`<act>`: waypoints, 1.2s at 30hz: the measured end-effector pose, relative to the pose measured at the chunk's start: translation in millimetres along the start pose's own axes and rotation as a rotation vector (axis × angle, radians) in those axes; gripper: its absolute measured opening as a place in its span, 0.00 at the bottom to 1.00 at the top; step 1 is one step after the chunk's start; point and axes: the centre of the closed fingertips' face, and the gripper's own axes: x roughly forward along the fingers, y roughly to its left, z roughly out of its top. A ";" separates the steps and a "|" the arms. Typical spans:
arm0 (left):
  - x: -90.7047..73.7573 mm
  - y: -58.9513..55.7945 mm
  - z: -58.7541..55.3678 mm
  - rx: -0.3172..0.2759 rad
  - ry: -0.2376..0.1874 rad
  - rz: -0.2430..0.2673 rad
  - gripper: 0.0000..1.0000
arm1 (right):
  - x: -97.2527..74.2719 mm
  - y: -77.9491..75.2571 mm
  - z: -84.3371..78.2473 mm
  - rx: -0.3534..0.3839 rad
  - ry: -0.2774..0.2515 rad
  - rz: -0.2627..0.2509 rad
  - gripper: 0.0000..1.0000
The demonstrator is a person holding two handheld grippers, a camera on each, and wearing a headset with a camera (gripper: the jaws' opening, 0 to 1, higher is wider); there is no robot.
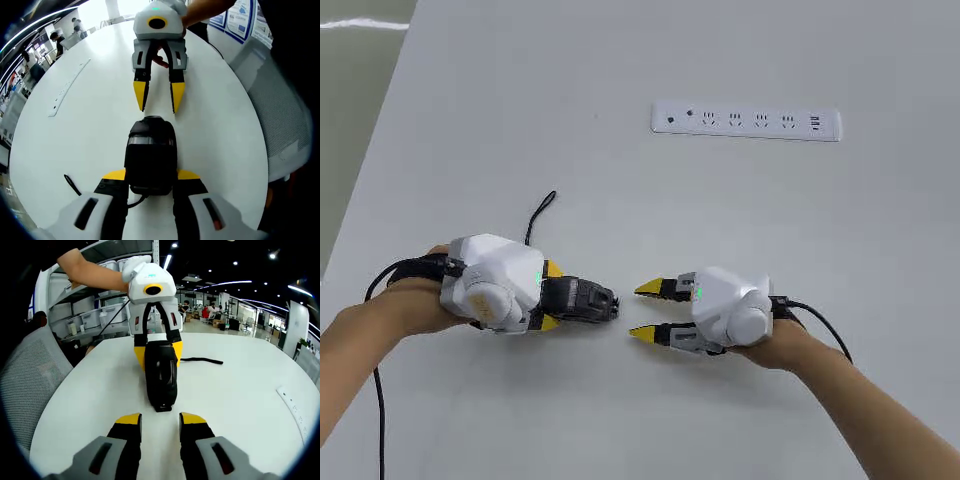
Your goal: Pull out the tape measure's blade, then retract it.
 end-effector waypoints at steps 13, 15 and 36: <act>-0.6 0.2 0.5 -0.023 -0.016 0.019 0.28 | 15.4 -0.4 0.8 0.009 0.007 0.003 0.21; -0.7 0.2 0.6 -0.023 -0.016 0.022 0.28 | 17.2 -0.5 0.6 0.005 0.009 0.002 0.20; -0.4 0.5 0.1 -0.018 -0.025 0.031 0.28 | 23.2 -2.9 7.4 -0.042 -0.012 0.013 0.14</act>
